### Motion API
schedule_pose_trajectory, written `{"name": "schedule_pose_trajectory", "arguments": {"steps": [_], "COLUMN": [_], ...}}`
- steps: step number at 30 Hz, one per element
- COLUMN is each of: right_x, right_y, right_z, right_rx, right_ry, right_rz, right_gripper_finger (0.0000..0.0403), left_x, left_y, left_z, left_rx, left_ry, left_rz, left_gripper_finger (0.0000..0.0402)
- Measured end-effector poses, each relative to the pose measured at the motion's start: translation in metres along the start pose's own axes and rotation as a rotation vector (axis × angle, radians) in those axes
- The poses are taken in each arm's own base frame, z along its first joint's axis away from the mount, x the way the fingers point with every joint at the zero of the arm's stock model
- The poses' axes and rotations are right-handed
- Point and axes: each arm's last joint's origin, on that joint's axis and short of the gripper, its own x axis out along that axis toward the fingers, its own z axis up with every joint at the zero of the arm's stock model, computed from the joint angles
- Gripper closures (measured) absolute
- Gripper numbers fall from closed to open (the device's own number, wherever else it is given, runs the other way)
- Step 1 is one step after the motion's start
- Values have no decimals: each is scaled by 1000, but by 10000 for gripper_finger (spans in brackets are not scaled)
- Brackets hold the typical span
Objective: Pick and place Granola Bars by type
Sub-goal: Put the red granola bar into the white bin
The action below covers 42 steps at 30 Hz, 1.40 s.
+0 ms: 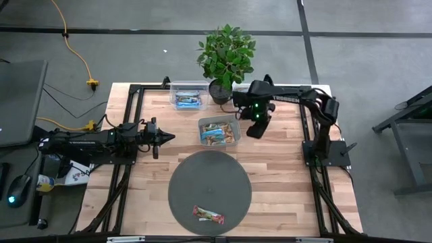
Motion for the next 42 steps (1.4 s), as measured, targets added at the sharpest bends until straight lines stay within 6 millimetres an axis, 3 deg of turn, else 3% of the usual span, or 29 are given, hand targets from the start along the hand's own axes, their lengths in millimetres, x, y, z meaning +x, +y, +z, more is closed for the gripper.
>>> {"name": "schedule_pose_trajectory", "arguments": {"steps": [10, 18, 26, 35, 42], "right_x": [5, 28, 58, 63, 65], "right_y": [91, 175, 250, 296, 316], "right_z": [-42, -91, -127, -146, -134], "right_rx": [-150, -309, -499, -577, -588], "right_ry": [-5, -34, -368, -794, -963], "right_rz": [22, 43, 3, 38, 107], "right_gripper_finger": [268, 268, 268, 268, 268], "left_x": [0, 0, 0, 0, 0], "left_y": [0, 0, 0, 0, 0], "left_z": [0, 0, 0, 0, 0], "left_rx": [0, 0, 0, 0, 0], "left_ry": [1, 0, 1, 0, 1], "left_rz": [0, 0, 0, 0, 0], "left_gripper_finger": [401, 401, 401, 401, 401]}}
